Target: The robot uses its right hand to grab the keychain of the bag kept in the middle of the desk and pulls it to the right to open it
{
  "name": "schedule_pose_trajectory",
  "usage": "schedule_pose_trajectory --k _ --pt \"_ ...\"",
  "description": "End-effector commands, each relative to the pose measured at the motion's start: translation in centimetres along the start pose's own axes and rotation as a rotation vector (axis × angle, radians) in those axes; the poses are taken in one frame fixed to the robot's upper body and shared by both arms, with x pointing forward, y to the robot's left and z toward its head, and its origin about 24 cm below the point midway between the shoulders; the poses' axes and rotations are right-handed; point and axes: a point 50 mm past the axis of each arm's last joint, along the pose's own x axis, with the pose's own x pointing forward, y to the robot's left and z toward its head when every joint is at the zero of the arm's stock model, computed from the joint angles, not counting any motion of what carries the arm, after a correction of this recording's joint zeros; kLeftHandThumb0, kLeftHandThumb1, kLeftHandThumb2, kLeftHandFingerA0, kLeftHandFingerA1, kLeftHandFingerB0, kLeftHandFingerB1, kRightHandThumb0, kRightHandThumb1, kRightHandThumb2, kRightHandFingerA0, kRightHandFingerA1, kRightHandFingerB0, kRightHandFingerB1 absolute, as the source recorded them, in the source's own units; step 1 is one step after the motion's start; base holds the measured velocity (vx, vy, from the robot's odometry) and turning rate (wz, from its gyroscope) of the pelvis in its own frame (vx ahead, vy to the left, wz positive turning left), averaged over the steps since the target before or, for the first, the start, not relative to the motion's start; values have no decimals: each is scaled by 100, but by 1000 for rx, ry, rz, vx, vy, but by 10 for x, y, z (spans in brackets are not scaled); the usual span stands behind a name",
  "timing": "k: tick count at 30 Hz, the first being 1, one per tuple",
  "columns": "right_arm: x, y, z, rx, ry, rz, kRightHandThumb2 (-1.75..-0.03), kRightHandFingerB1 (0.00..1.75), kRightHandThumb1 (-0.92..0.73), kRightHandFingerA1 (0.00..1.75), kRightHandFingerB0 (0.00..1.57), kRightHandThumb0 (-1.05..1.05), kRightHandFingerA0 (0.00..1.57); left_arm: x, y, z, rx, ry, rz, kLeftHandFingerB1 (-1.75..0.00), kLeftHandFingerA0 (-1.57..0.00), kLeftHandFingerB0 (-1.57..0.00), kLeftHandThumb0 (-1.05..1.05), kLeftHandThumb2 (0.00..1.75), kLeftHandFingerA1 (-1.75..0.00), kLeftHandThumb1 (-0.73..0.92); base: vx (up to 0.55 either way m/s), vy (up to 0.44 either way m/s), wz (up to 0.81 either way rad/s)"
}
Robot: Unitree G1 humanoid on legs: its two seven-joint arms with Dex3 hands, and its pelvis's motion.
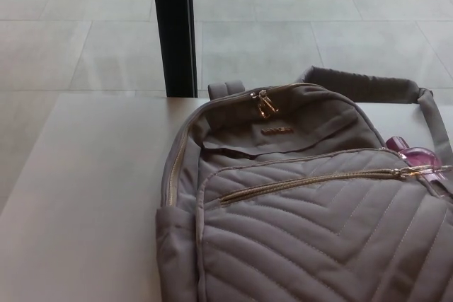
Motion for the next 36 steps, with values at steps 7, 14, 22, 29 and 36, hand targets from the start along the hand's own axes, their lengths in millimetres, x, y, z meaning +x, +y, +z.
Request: schedule_pose_trajectory --k 7,14,22,29,36 --pt "-23 12 -43 -113 125 28 -74 109 -71 163 81 -26 91 0 1 -2 -26 8 3 -42 -53 -41 -93 85 -51 92 0 0 0" --pt "-43 44 -59 2 222 79 -90 135 -63 167 70 -22 87 -2 2 -5 -33 8 9 -44 -52 -41 -91 85 -54 91 0 0 0" --pt "-42 35 -21 91 131 230 -102 0 -62 16 0 -105 2 -3 3 -6 -11 13 3 -43 -52 -40 -90 85 -53 92 0 0 0" --pt "-48 19 -8 295 91 240 -63 0 -74 0 0 -105 0 -4 3 -8 3 21 9 -44 -54 -43 -89 85 -55 92 0 0 0" --pt "-65 3 -27 601 147 232 -63 0 -74 0 0 -105 0 -4 4 -8 -7 28 3 -44 -54 -43 -89 85 -56 91 0 0 0"
